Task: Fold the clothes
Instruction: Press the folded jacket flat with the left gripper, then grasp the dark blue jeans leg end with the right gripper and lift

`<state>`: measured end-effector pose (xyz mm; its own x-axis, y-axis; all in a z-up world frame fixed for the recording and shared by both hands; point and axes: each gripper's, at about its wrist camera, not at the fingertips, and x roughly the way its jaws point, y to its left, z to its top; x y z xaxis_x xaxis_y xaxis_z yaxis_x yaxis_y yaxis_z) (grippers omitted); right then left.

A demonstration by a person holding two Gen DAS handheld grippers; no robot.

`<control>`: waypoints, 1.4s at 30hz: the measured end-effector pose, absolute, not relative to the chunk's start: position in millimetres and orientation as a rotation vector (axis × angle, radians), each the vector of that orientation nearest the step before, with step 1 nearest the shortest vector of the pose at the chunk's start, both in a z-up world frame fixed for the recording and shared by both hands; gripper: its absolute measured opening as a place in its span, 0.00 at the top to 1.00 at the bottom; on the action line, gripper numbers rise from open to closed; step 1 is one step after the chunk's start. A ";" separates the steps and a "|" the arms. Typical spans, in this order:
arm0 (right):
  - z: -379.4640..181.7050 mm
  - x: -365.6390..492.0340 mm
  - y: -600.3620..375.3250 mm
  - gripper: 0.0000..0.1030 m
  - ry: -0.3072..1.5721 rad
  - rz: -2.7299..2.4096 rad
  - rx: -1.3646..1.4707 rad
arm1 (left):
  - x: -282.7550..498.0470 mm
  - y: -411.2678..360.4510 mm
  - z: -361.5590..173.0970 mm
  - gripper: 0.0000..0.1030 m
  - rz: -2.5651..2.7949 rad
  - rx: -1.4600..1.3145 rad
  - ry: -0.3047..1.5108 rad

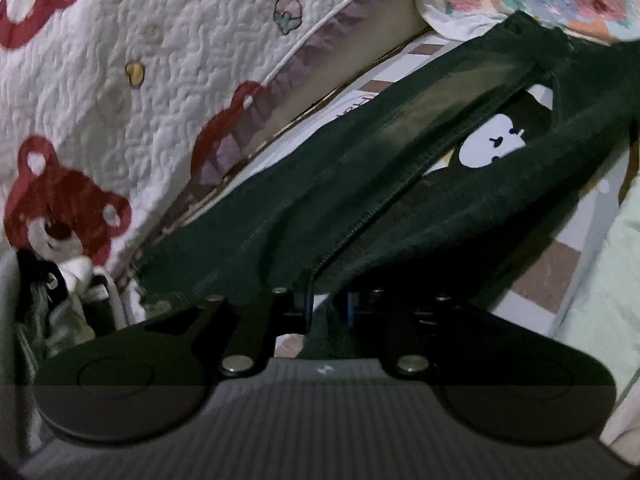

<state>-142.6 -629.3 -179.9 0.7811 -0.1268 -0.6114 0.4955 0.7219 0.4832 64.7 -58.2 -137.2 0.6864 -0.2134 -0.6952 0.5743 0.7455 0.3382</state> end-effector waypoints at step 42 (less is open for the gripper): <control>-139.1 -29.0 -724.9 0.92 0.303 -0.319 0.814 | 70.8 -30.0 -132.1 0.96 -0.412 0.422 0.636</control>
